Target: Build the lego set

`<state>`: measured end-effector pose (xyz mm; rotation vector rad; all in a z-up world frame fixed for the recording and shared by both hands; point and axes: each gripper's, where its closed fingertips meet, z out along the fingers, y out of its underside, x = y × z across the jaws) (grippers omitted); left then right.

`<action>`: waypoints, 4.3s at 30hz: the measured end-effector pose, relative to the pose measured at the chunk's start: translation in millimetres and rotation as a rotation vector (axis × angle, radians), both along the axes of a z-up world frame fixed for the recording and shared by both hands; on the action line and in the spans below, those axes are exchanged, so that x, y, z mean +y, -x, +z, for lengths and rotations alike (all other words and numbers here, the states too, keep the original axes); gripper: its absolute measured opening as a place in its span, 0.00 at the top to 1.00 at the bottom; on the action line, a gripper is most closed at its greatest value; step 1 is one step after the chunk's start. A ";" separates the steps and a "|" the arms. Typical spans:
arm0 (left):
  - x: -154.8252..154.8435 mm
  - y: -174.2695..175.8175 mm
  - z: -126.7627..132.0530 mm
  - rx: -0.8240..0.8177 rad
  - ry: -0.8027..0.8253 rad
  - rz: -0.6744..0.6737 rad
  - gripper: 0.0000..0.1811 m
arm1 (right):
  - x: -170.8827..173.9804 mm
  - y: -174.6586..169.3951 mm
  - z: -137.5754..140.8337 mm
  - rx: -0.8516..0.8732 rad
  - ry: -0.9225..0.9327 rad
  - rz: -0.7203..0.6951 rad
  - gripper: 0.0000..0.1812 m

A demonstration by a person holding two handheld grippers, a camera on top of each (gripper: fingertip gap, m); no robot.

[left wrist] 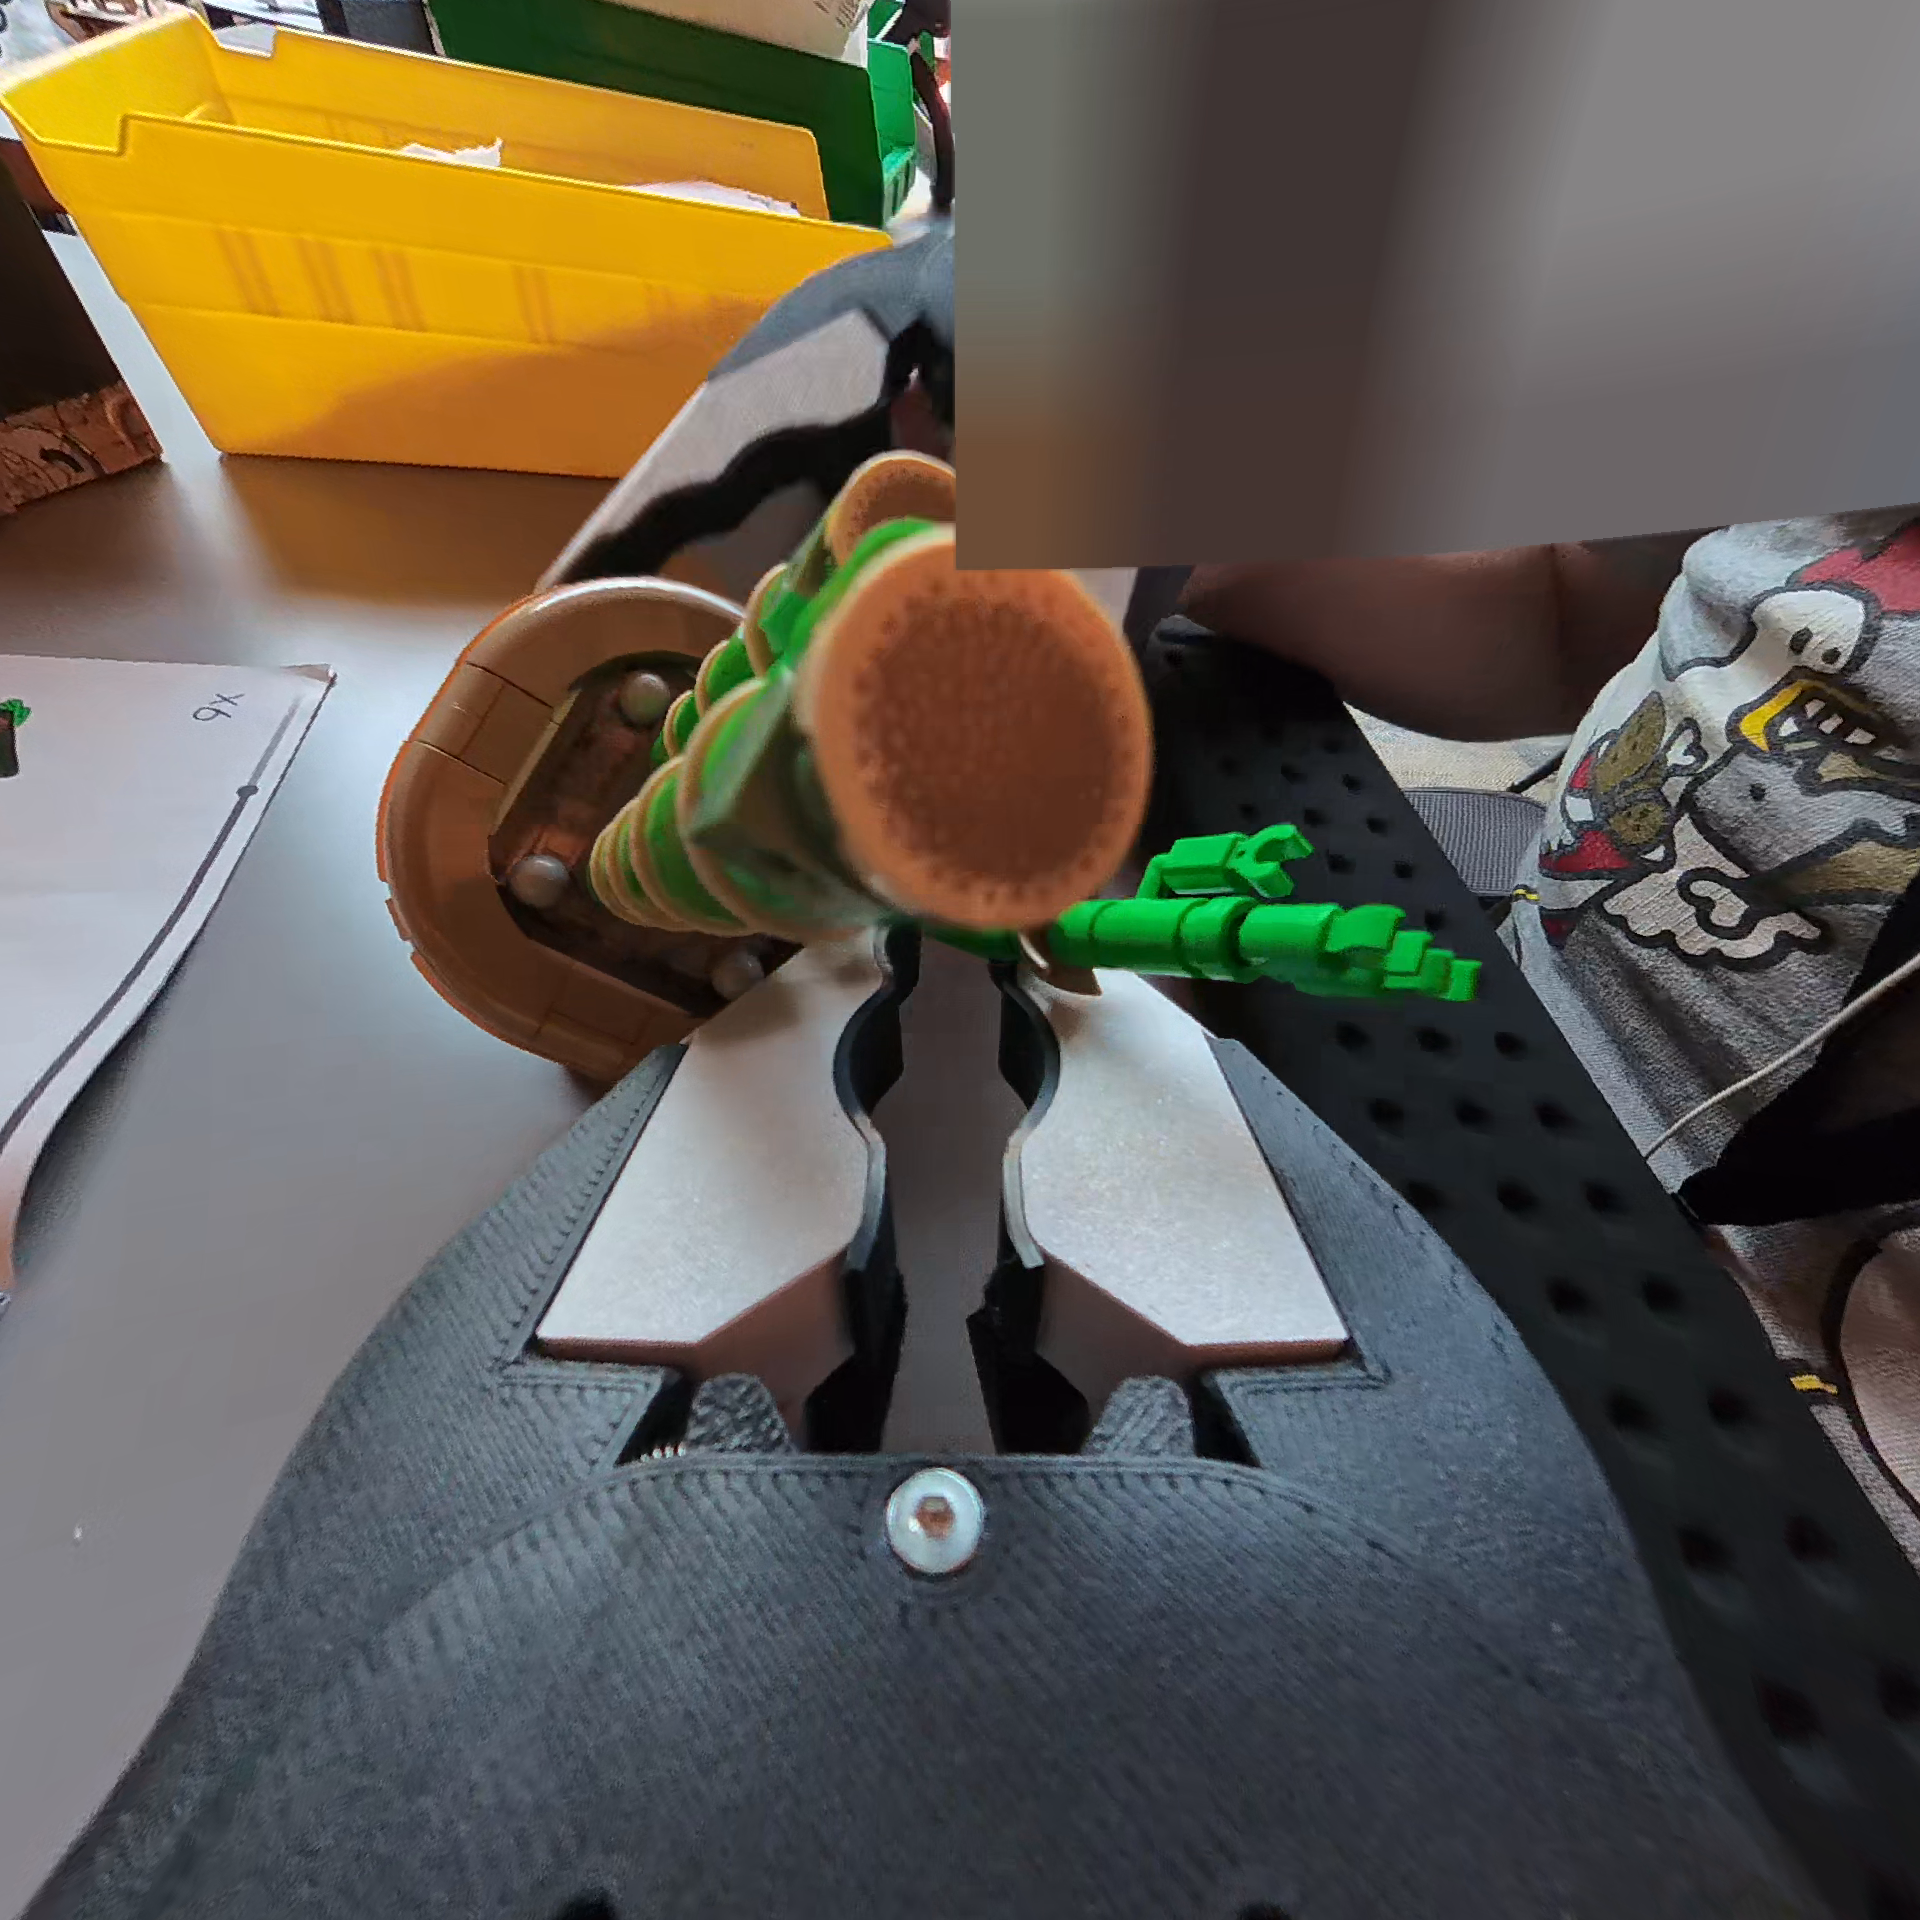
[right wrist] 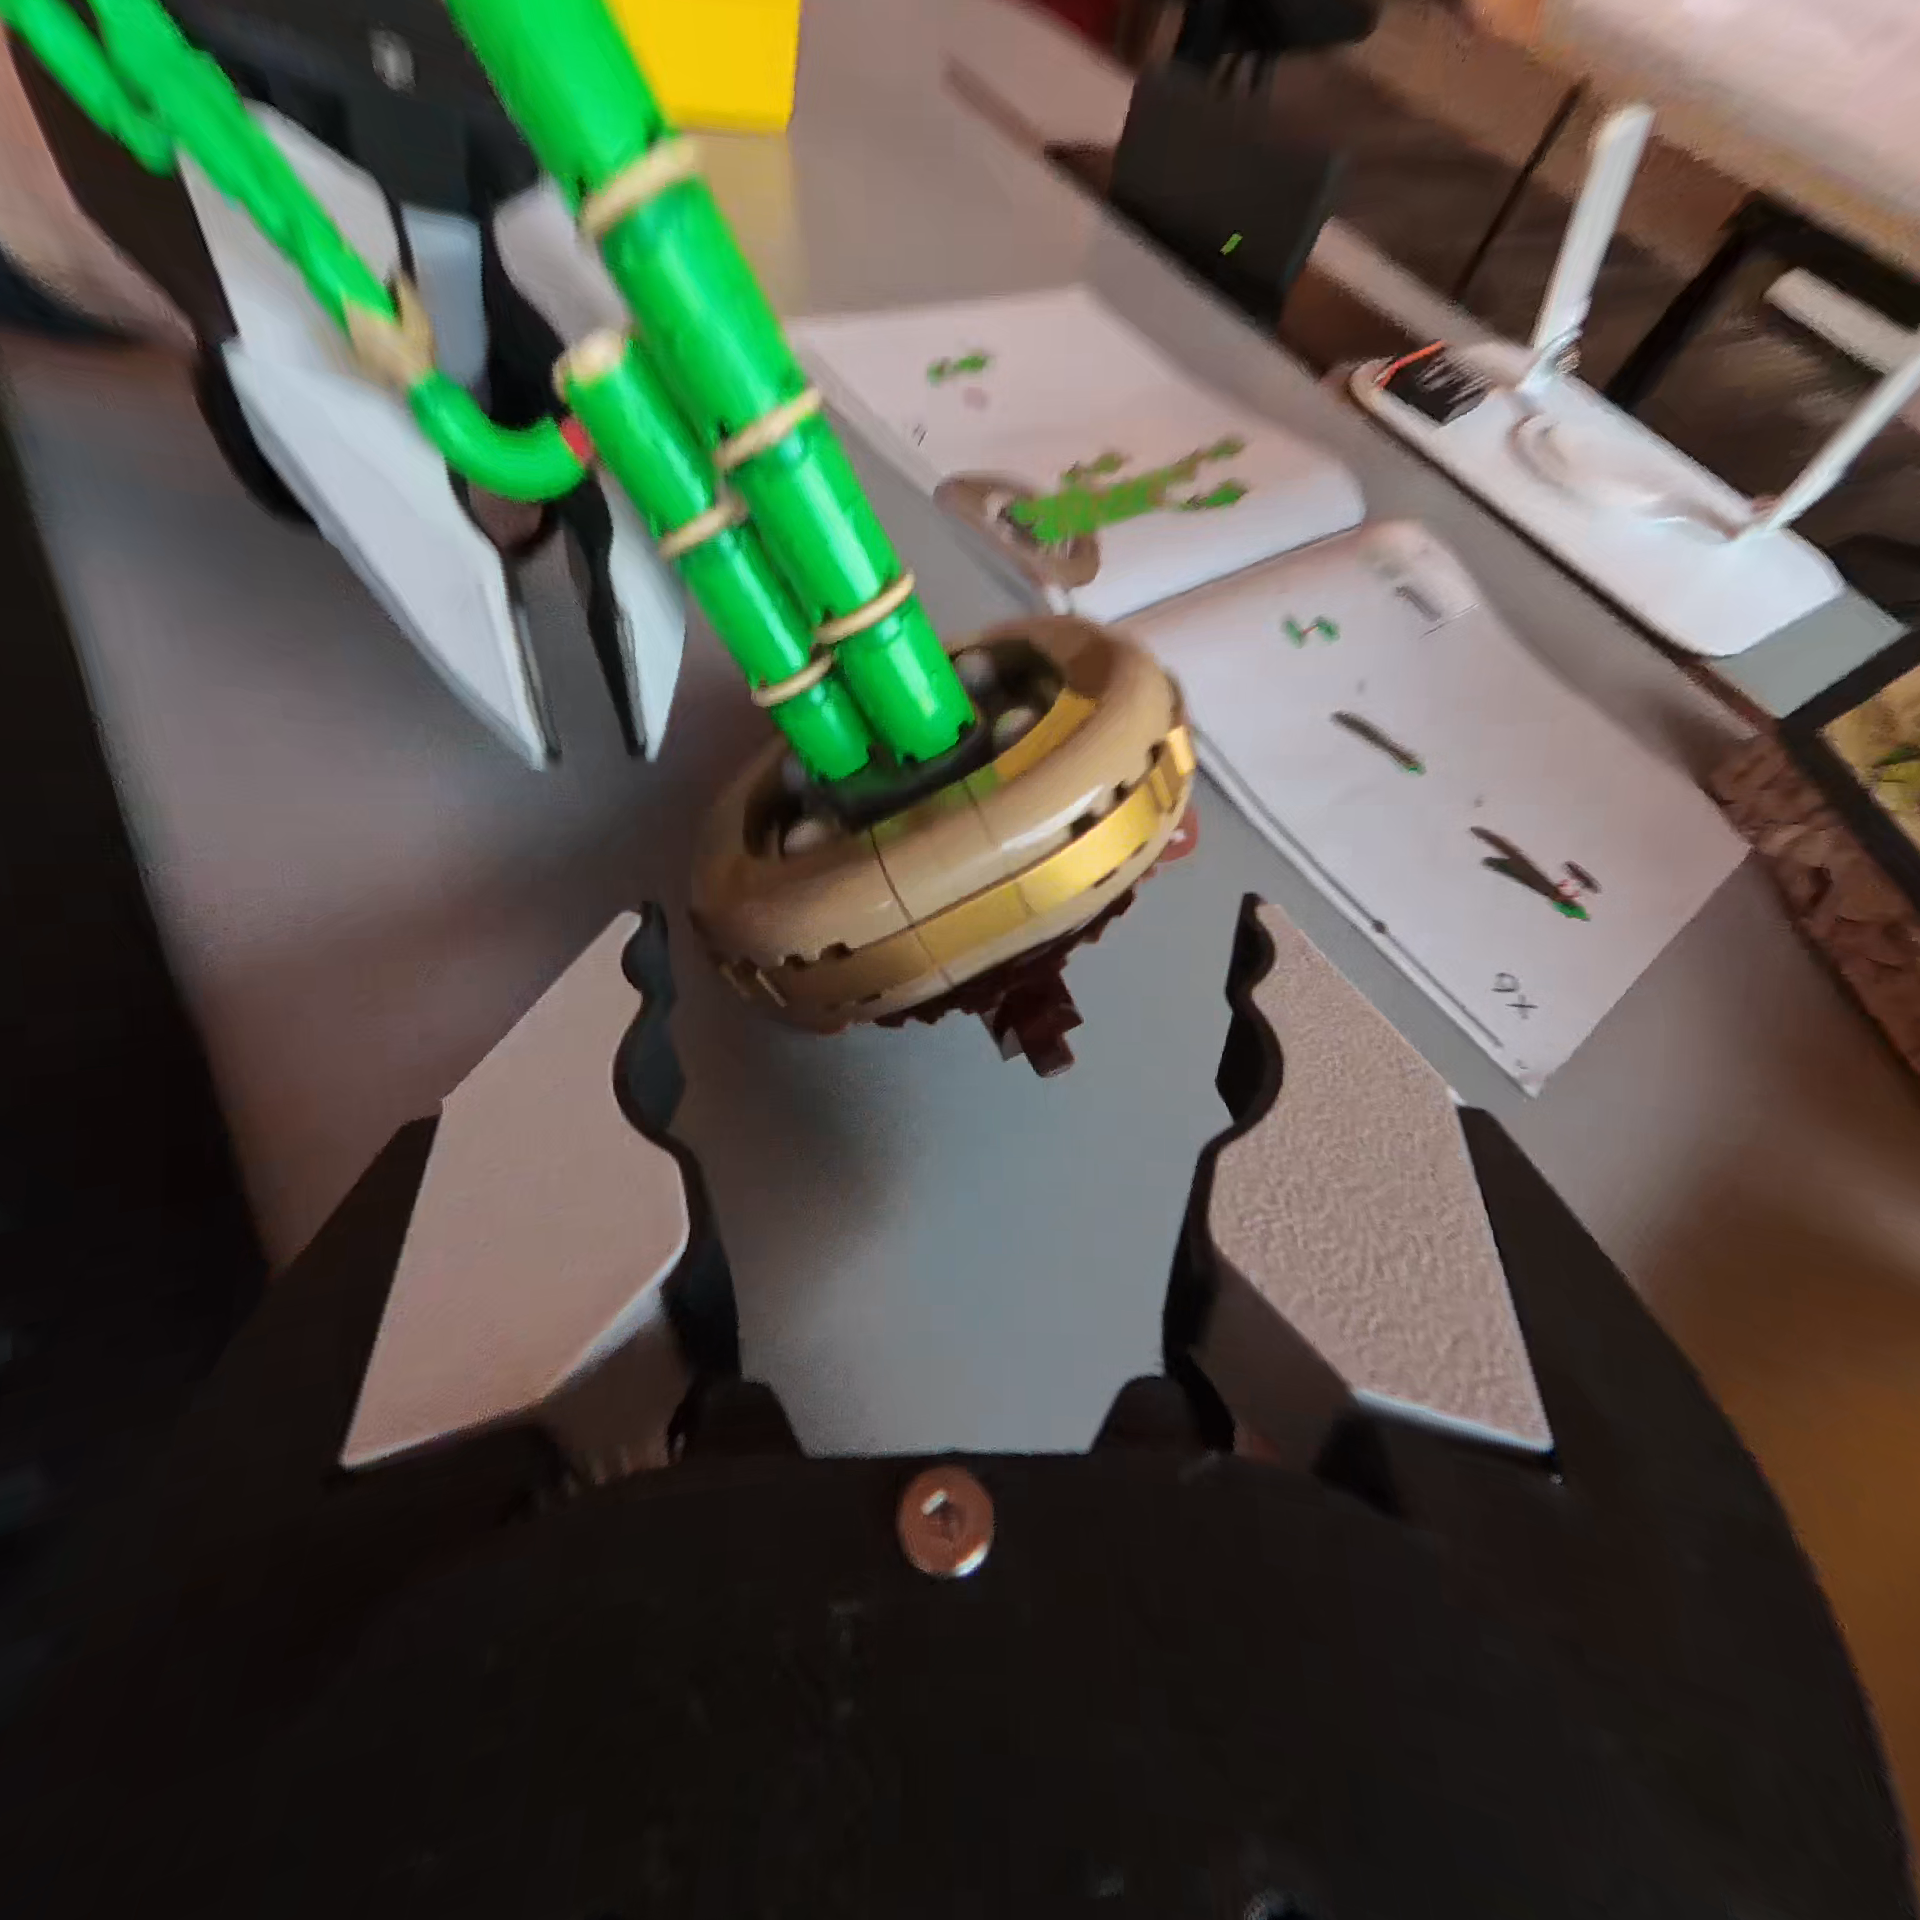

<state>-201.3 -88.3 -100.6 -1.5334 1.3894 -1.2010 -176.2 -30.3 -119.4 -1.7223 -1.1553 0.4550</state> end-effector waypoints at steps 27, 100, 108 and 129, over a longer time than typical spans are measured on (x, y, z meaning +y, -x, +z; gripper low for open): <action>12.6 -0.9 17.7 -0.057 -0.035 0.064 0.94 | 0.3 18.5 -16.0 0.024 0.103 -0.001 0.50; 44.1 68.8 49.2 -0.056 -0.182 0.457 0.88 | -45.5 97.9 39.0 -0.531 -0.629 0.052 0.32; 45.3 68.6 48.3 -0.056 -0.179 0.469 0.89 | -25.8 95.2 25.5 -0.656 -0.565 -0.048 0.31; 41.8 62.1 50.5 -0.071 -0.171 0.420 0.96 | -20.7 92.1 10.6 -0.735 -0.653 -0.045 0.27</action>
